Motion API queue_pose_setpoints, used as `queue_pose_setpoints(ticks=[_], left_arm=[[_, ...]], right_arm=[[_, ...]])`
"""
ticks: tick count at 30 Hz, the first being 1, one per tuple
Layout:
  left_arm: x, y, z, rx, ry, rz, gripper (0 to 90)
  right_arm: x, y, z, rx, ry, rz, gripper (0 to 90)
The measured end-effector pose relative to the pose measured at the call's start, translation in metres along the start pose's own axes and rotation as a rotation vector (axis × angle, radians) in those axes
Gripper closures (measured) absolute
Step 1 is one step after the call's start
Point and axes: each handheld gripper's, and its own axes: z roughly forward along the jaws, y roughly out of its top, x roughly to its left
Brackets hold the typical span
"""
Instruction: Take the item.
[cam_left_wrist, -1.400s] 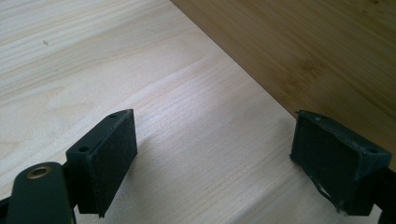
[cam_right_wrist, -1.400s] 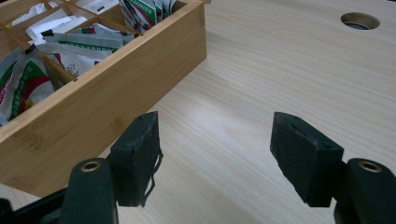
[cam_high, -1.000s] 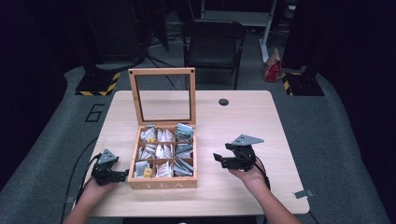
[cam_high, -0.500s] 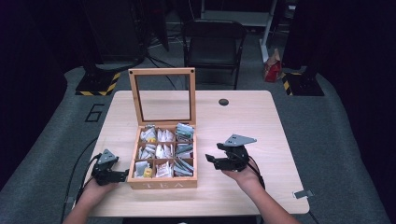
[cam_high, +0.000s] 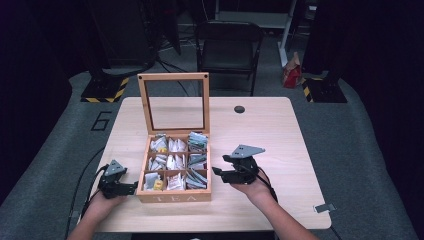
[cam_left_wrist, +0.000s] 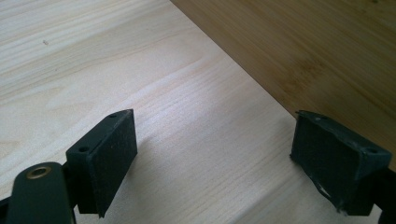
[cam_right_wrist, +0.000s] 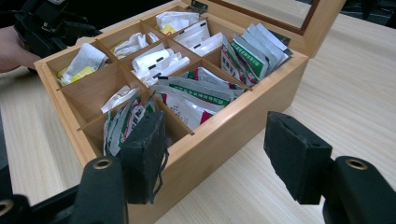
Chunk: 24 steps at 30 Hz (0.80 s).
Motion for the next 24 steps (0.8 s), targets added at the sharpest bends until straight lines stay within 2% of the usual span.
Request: queue_pose_setpoints(ticks=[5,14,20,24], left_arm=[[0.0,0.0,0.0,0.0,0.0,0.001,13.8],[0.0,0.0,0.0,0.0,0.0,0.0,13.8],[0.0,0.0,0.0,0.0,0.0,0.001,13.8],[0.0,0.0,0.0,0.0,0.0,0.002,13.8]], right_arm=[[0.003,0.001,0.003,-0.003,0.008,-0.007,39.1],[0.013,0.002,0.015,0.012,0.062,-0.033,46.0],[0.017,0.002,0.02,0.01,0.091,-0.038,49.8],[0.021,0.002,0.025,0.028,0.111,-0.034,51.6]])
